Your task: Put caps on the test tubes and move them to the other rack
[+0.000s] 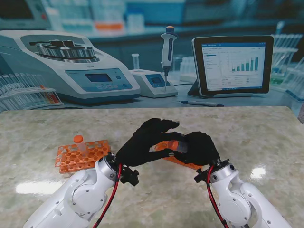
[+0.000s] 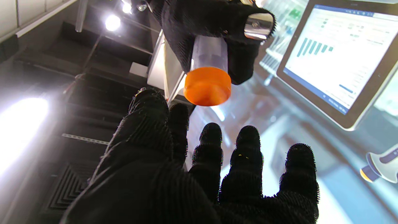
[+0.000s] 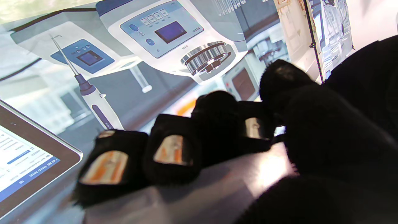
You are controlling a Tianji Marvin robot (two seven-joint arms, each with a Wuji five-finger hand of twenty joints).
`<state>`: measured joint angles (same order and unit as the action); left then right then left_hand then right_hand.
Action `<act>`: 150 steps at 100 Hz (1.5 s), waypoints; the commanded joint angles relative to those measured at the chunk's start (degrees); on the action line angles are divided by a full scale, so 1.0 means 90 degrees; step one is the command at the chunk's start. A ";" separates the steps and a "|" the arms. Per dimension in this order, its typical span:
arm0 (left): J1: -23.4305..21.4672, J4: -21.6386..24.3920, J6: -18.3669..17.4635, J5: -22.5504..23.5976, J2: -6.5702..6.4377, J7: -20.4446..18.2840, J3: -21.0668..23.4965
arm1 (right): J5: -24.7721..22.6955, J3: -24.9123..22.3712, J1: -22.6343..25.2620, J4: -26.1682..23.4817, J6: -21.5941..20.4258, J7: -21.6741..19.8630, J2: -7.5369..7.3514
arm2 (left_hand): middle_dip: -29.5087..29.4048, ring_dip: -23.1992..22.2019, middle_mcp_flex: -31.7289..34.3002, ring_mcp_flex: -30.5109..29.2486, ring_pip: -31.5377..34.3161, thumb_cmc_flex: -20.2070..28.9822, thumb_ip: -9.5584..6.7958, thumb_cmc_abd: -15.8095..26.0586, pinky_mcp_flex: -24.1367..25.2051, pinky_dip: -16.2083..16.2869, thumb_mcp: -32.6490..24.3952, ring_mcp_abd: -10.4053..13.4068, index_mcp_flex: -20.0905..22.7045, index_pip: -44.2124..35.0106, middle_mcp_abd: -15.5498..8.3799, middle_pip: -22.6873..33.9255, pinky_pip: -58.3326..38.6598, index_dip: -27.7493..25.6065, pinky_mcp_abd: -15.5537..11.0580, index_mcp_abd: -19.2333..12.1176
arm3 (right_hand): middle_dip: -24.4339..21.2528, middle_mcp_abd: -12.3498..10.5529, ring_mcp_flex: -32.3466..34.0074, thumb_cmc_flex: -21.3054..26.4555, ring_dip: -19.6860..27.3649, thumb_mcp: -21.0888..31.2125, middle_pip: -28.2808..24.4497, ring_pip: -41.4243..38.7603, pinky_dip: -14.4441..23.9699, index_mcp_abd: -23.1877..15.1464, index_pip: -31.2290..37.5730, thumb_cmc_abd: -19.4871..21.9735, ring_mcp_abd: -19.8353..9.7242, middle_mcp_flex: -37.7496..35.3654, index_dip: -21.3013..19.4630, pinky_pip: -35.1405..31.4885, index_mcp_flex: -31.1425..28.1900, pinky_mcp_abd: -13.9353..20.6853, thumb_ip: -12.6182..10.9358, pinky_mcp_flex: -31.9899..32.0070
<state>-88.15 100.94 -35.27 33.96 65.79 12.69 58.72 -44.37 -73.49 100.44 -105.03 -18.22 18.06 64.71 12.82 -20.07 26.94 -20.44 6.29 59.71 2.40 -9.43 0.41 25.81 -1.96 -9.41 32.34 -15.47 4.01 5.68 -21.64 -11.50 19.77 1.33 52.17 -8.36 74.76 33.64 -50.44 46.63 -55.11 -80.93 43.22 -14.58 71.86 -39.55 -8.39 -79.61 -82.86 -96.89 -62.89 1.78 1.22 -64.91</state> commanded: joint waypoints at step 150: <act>0.0271 -0.0396 0.0720 0.0059 0.0054 0.0205 -0.0250 | -0.0041 0.0025 0.0064 -0.0060 0.0005 0.0014 0.0016 | 0.0526 -0.0416 -0.0291 0.0097 0.0148 -0.0971 -0.0244 -0.0033 0.0002 0.0342 -0.0021 0.0355 -0.0834 -0.2098 0.0051 0.0071 -0.0103 -0.2556 -0.0056 0.0574 | 0.0125 0.0093 0.0142 0.0211 -0.0494 0.0110 -0.0121 -0.1329 0.0377 -0.0386 0.0423 0.0238 -0.0965 -0.0321 -0.0188 -0.1928 -0.0210 0.0562 -0.0002 -0.0449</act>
<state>-85.88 97.30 -28.84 34.68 65.99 14.69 56.62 -44.70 -73.56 100.68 -105.38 -18.27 18.27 64.70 15.87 -22.99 24.40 -19.17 7.18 50.39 2.86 -12.90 0.41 26.71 0.25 -8.35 26.49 -32.20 4.08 5.71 -21.50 -33.27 19.74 7.26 52.17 -8.36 74.76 33.64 -50.44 46.63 -55.11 -80.93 43.22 -14.58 71.86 -39.55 -8.39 -79.61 -82.86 -96.89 -62.89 1.78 1.22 -64.91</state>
